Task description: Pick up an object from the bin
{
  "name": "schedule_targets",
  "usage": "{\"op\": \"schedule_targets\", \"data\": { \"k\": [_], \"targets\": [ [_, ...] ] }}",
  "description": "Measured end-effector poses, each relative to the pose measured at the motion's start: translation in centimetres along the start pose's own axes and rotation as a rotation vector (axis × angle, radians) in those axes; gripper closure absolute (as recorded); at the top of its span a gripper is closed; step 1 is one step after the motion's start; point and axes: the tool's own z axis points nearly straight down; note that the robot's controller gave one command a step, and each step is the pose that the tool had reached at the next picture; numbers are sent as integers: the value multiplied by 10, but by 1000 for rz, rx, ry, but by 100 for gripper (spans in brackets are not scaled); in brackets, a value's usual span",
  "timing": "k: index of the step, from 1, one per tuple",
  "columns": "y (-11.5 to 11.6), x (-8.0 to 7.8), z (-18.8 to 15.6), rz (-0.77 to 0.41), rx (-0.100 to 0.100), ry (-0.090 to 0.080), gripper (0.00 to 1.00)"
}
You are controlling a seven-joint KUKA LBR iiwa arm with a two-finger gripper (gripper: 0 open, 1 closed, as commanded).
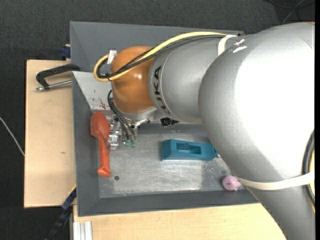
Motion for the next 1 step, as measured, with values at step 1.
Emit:
{"op": "schedule_targets", "data": {
  "k": [1],
  "targets": [
    [-7, 0, -40, -23, -6, -18, 100]
  ]
}}
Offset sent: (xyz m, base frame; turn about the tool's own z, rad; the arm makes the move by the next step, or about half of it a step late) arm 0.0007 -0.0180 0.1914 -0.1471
